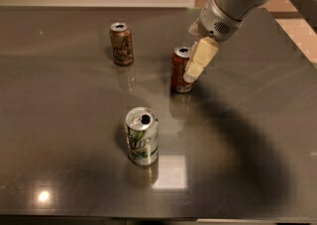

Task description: Move coke can near 7up can

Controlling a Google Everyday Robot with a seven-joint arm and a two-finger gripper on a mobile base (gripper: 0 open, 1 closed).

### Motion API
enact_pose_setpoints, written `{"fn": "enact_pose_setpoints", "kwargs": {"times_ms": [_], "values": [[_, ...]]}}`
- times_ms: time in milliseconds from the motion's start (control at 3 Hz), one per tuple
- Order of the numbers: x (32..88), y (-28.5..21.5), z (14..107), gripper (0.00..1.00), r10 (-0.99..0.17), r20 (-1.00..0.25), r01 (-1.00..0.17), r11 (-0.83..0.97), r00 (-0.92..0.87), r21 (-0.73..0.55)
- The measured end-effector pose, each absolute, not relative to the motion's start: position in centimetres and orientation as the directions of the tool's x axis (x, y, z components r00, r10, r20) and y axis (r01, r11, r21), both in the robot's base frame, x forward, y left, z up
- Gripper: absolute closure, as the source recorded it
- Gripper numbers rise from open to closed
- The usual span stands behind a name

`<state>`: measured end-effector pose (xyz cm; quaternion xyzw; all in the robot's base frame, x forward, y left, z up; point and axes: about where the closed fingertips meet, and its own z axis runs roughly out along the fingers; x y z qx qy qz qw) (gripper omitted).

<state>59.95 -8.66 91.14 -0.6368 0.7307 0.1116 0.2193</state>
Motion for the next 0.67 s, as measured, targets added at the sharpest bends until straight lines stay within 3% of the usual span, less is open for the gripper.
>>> {"fn": "enact_pose_setpoints", "kwargs": {"times_ms": [333,667], "values": [[60.27,-7.99,90.83,0.00,-0.879,-0.468,-0.980,0.160,-0.088,-0.116],[60.07,-7.82,90.46,0.29,-0.879,-0.470,-0.983,0.149,-0.080,-0.110]]}}
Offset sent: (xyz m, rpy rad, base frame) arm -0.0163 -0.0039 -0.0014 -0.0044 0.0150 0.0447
